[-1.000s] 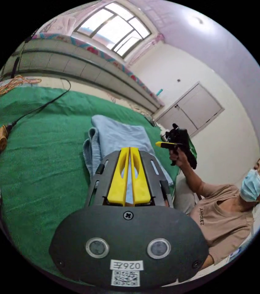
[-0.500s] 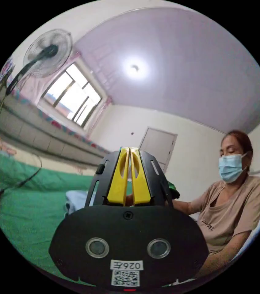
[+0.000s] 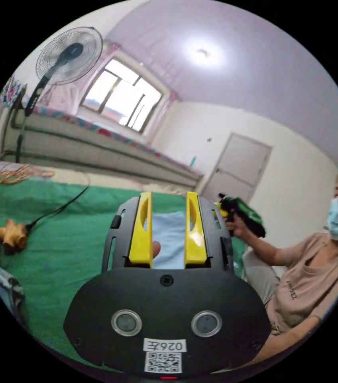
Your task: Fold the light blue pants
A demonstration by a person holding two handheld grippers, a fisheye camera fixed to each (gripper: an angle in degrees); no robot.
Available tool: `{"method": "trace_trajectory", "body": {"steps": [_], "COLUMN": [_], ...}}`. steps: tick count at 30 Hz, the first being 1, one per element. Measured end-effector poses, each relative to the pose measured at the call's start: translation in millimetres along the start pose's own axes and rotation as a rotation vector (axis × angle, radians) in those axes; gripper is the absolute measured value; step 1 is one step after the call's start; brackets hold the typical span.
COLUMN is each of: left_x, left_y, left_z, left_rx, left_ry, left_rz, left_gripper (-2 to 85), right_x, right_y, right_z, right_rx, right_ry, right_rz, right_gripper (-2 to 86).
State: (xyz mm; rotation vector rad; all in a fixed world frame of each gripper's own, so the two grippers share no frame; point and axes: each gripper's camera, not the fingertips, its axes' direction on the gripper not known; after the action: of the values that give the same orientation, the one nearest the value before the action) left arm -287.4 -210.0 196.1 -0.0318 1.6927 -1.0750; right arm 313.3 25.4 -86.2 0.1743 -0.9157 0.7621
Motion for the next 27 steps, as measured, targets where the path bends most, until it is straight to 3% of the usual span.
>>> {"method": "trace_trajectory", "body": {"steps": [2,4,7,9,11,15,19,22,27], "left_x": [-27,-48,-72,-72,-74,-62,-55,-57,-26], "left_y": [22,42,72,80,94,115,145,172,207], "left_z": [49,82,135,151,187,231,265,285,302], "left_rx": [-0.213,-0.284,-0.367,-0.335,-0.362,-0.442,-0.479,-0.492,-0.455], "left_ry": [-0.166,-0.164,-0.091,-0.072,0.123,0.044,-0.013,0.069,0.044], "left_rz": [-0.064,-0.153,-0.254,-0.26,-0.297,-0.236,-0.208,-0.25,-0.219], "left_gripper": [18.7,24.4,26.3,23.7,20.1,20.0,14.2,8.3,6.8], "right_x": [19,35,58,66,68,61,60,48,-62], "right_y": [-2,-3,-1,5,4,-3,-12,-12,-17], "right_z": [5,13,33,41,45,51,54,49,0], "right_rx": [-0.049,-0.094,-0.173,-0.143,-0.16,-0.204,-0.217,-0.221,-0.127], "right_ry": [0.011,0.065,0.124,0.089,0.004,0.034,0.005,0.032,0.133], "right_rz": [0.065,0.107,0.173,0.18,0.177,0.158,0.186,0.185,-0.029], "right_gripper": [10.5,11.9,16.3,16.9,16.4,12.6,9.8,4.2,-0.3]}}
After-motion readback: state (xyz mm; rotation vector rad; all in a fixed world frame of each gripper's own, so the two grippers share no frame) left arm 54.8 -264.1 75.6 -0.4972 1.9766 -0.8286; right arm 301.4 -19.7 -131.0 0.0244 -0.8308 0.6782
